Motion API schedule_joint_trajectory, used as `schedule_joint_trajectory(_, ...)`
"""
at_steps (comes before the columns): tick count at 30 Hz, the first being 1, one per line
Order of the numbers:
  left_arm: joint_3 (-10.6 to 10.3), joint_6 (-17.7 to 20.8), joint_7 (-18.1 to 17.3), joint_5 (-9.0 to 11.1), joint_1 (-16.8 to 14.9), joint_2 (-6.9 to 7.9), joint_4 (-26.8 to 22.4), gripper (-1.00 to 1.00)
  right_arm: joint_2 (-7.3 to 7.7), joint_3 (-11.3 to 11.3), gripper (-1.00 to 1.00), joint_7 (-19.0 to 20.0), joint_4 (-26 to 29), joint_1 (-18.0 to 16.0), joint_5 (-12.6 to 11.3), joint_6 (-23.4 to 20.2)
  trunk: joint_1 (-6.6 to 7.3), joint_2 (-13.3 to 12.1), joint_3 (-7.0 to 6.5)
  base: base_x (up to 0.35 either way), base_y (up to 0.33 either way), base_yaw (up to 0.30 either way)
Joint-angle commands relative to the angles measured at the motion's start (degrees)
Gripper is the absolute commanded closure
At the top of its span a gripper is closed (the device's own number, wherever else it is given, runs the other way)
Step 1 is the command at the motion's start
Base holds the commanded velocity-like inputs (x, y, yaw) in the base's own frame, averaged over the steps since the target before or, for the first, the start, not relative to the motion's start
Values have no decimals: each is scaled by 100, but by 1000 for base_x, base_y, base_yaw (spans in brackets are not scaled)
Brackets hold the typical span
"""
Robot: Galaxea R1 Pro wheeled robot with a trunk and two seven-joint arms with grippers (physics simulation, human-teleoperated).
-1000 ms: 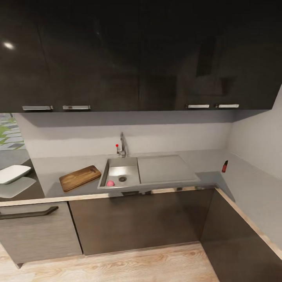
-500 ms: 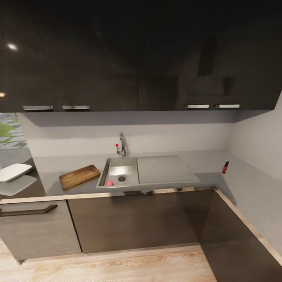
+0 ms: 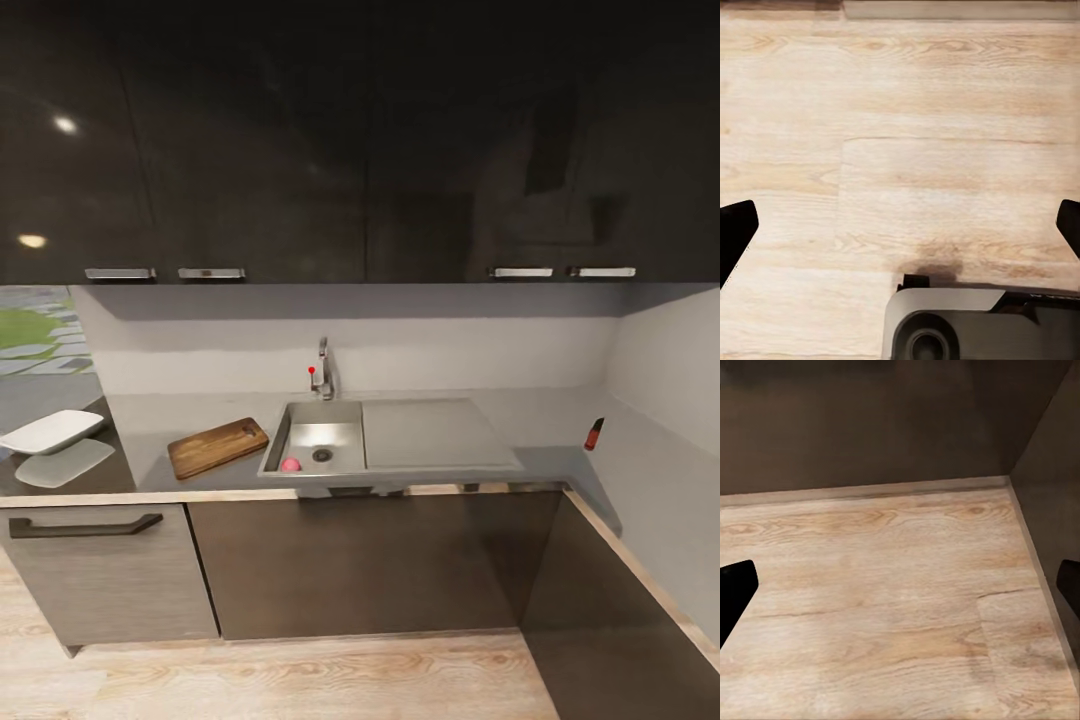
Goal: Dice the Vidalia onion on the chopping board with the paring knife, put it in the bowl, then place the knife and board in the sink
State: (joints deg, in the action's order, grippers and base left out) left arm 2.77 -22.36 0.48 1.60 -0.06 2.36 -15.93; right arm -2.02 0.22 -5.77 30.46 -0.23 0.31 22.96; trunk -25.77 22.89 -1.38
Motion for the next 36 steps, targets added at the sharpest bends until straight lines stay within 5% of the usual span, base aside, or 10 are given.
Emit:
schedule_joint_trajectory(1, 3, 0, 16, 16, -11, 7, -25, -100, 2, 2, -100, -22, -5, -2, 4, 16, -2, 3, 2, 0, -1, 4)
schedule_joint_trajectory(6, 4, 882, 123, 16, -378, 0, -421, -100, 8, -5, -100, -21, -1, -1, 4, 14, -2, 3, 2, 0, 0, 1)
schedule_joint_trajectory(10, -3, 2706, 139, 11, -689, -2, -1388, -100, 33, -8, -100, -21, -9, -1, 4, 3, -2, 3, 2, 0, 0, 0)
schedule_joint_trajectory(17, -9, 4596, 151, -1, -1167, -21, -2980, -100, 43, -20, -100, -21, -38, -2, 4, -3, -2, 3, 2, 0, 0, 0)
schedule_joint_trajectory(19, -18, 5695, 142, 4, -1372, -51, -3590, -100, 37, -19, -100, -24, -39, -3, 4, 4, -2, 3, 2, 0, 0, 0)
schedule_joint_trajectory(21, -22, 6168, 139, 5, -1436, -92, -4003, -100, 31, -16, -100, -27, -43, -4, 4, 6, -2, 3, 2, 0, 0, 0)
schedule_joint_trajectory(25, -35, 6639, 149, -7, -1654, -264, -4716, -100, 27, -14, -100, -29, -53, -4, 4, 6, -2, 3, 2, 0, 0, 0)
schedule_joint_trajectory(28, -46, 6753, 157, -9, -1930, -358, -4857, -100, 32, -17, -100, -30, -56, -4, 4, 1, -2, 3, 2, 0, 0, 0)
schedule_joint_trajectory(33, -54, 7790, 156, -23, -2766, -477, -4966, -100, 6, -6, -100, -30, -57, -2, 4, 2, -2, 3, 2, 0, 0, 0)
schedule_joint_trajectory(36, -57, 7919, 157, -22, -3097, -507, -4974, -100, 2, -5, -100, -30, -58, -1, 4, 4, -2, 3, 2, 0, 0, 0)
